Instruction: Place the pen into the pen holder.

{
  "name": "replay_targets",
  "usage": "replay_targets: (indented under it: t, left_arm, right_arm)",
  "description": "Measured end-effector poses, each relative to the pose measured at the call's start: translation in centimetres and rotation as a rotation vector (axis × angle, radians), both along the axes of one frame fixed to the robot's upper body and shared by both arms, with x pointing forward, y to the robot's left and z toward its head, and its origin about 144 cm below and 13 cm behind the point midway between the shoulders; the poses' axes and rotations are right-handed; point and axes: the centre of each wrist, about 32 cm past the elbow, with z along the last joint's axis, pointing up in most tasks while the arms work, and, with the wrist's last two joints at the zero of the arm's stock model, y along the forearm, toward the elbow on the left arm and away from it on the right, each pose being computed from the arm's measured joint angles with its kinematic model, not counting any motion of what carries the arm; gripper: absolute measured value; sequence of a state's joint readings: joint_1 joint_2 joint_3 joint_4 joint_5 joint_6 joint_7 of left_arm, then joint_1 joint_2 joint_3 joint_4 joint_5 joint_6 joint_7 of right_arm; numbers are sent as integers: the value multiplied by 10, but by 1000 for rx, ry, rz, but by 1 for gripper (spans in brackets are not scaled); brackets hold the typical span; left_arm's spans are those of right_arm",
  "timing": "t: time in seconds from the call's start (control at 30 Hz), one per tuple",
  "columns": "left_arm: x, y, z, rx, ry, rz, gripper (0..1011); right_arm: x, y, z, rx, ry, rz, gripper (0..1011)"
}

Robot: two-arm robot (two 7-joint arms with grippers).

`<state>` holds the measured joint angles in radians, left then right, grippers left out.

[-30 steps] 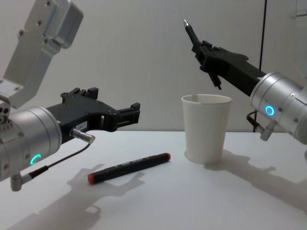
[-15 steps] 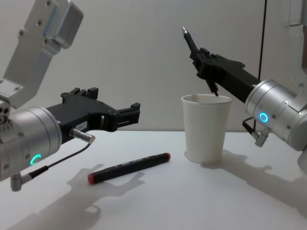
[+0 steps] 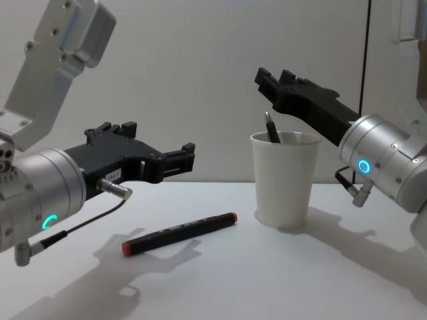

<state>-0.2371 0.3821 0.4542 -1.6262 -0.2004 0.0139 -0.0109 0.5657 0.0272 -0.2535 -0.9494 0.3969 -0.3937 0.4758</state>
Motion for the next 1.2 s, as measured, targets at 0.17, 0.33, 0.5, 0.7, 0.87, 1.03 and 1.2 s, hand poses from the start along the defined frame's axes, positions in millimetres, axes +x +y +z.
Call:
replay_targets:
  t: [0.17,0.33,0.5,0.7,0.87,1.03,1.2]
  left_arm:
    - [0,0,0,0,0,0,1000]
    - [0,0,0,0,0,0,1000]
    - [0,0,0,0,0,0,1000]
    - [0,0,0,0,0,0,1000]
    - [0,0,0,0,0,0,1000]
    - [0,0,0,0,0,0,1000]
    - [0,0,0,0,0,0,1000]
  right_arm:
    - [0,0,-1,1,1,-1,628]
    - [0,0,-1,1,1,-1,756]
    - [-1,0,1,6,0,-1,922]
    - [-5,-4,9,30,9,-7,1001]
    - [-11,-8,17,62,17,-16,1001]
    - [-21,-16,27,101,24,-35,1001]
    - [-29,-22,33,132,33,-56,1001]
